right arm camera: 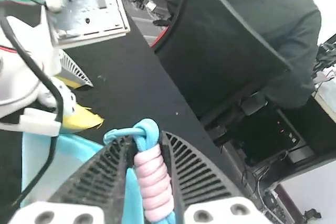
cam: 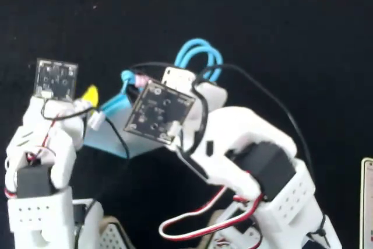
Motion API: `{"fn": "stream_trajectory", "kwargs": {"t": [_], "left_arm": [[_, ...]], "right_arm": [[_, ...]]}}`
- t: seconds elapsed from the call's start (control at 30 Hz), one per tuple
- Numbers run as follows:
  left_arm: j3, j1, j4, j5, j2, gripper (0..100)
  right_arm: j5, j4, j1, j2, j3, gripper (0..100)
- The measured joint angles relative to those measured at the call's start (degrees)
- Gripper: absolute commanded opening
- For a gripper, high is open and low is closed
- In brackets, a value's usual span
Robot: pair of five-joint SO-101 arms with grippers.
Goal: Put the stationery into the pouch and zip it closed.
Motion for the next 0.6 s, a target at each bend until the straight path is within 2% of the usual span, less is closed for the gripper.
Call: {"fn": "stream_trajectory", "kwargs": {"t": [0.3, 0.6], "left_arm": [[-5.80, 2.11, 22.07, -7.56, 0.00, 20], [-14.07, 0.97, 30.77, -10.73, 0.44, 20]], "right_arm": [[0.00, 0.09, 0.00, 0.00, -0.09, 1.1], [0.00, 0.26, -0.26, 0.00, -0.35, 1.1]]}}
